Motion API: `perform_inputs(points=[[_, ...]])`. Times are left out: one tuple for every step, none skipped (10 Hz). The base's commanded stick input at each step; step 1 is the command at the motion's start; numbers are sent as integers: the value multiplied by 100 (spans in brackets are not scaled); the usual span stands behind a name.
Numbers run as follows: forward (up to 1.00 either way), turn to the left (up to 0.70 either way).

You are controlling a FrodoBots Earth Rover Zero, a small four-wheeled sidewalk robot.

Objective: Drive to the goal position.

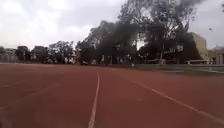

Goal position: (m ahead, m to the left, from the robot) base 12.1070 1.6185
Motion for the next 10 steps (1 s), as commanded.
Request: perform_inputs(points=[[45,0],[45,0],[45,0],[45,0],[45,0],[45,0],[45,0],[45,0],[45,0],[45,0]])
